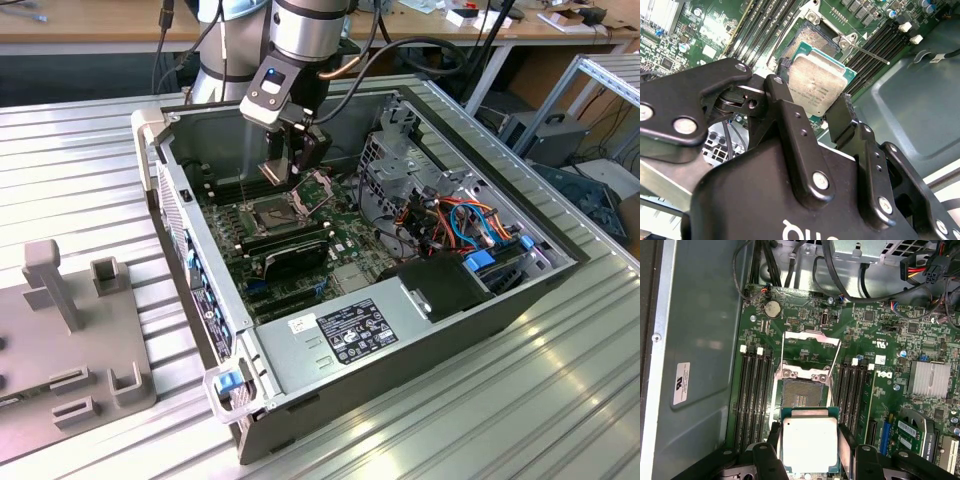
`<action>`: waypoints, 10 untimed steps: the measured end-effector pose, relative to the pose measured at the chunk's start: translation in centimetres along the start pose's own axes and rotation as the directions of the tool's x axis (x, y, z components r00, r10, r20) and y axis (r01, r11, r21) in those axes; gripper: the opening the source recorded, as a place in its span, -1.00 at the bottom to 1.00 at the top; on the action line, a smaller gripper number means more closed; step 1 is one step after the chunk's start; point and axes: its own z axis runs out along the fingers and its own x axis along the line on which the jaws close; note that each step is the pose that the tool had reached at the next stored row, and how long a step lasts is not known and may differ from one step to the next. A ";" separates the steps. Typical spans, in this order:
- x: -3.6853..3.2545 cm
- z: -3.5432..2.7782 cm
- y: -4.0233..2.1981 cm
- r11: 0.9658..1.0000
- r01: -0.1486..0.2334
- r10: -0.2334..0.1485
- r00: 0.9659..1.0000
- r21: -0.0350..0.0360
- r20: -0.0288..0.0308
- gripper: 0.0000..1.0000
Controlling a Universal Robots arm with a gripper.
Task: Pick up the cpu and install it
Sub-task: 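Place the cpu into insertion slot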
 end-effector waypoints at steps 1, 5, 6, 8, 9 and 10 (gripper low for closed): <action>0.00 0.00 0.00 1.000 0.000 0.000 1.000 0.000 0.000 0.09; 0.00 0.09 0.00 1.000 0.000 0.000 1.000 0.000 0.000 0.09; 0.00 0.13 0.00 1.000 -0.003 0.003 1.000 0.000 0.000 0.09; 0.00 0.30 0.00 0.999 -0.032 0.032 0.999 0.000 0.001 0.09; 0.00 0.41 -0.01 0.999 -0.049 0.049 0.999 0.000 0.001 0.09; 0.00 0.58 -0.01 0.997 -0.076 0.076 0.997 0.001 0.001 0.09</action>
